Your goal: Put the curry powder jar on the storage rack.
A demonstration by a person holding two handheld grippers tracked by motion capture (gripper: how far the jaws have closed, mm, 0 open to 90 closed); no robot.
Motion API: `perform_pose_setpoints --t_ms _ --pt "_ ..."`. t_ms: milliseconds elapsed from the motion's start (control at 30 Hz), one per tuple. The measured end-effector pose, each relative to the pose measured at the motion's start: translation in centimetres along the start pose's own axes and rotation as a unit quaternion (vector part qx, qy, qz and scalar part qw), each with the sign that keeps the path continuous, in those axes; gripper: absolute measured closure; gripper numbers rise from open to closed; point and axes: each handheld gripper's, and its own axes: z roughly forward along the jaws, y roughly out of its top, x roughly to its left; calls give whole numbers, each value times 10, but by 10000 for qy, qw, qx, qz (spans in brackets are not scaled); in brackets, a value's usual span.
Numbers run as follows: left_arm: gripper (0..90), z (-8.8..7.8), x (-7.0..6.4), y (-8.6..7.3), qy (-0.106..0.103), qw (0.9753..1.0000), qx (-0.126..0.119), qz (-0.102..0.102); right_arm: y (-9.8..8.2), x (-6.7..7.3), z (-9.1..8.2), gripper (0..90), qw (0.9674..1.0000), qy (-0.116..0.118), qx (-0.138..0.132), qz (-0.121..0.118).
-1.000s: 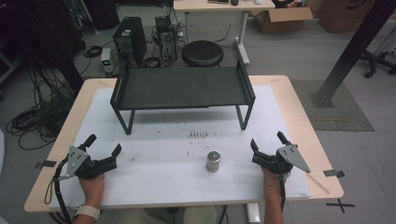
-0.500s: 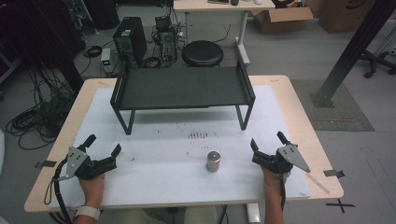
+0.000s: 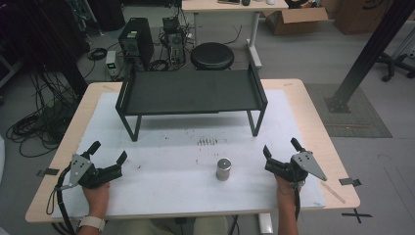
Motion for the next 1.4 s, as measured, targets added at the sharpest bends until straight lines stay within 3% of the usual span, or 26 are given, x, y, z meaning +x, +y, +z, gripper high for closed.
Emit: perform_pose_setpoints --t_ms 800,1400 --pt "2 0 0 0 -1 10000 -11 1 28 16 -9 0 9990 434 90 -12" --pt "2 0 0 0 -3 10000 -21 -1 43 49 -14 0 9948 1001 129 -129"
